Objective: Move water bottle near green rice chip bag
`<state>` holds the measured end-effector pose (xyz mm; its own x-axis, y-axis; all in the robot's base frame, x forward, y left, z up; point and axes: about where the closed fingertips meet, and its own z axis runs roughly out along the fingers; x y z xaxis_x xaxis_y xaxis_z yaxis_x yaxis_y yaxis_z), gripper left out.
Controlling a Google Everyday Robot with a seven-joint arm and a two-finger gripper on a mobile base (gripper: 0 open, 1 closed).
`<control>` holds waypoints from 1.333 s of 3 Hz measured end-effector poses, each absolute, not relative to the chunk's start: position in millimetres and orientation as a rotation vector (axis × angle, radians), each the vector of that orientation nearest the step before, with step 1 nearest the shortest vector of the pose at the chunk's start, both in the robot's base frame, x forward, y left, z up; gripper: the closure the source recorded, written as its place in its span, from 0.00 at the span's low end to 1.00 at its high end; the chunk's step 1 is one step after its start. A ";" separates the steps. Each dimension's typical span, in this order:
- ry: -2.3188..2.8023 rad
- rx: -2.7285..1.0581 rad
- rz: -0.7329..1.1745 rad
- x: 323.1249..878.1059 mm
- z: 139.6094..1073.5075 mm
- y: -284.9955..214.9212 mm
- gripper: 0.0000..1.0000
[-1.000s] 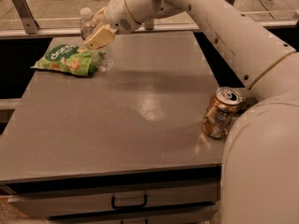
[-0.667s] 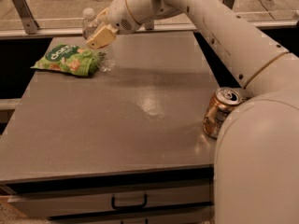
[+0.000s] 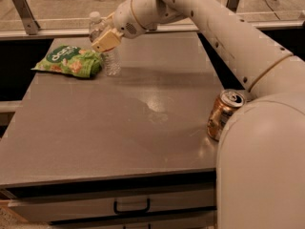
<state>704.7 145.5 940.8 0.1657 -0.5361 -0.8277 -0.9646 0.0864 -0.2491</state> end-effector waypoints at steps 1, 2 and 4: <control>1.505 -1.561 0.623 705.7 935.8 144.0 0.13; 1.536 -1.551 0.616 702.2 930.0 134.9 0.00; 1.503 -1.540 0.573 701.0 944.9 113.9 0.00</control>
Offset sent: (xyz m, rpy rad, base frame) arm -0.0003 -0.0141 -0.0123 -0.0153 0.0372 -0.0391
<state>701.0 113.9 944.9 0.1601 -0.5471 -0.8216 -0.9554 0.1235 -0.2684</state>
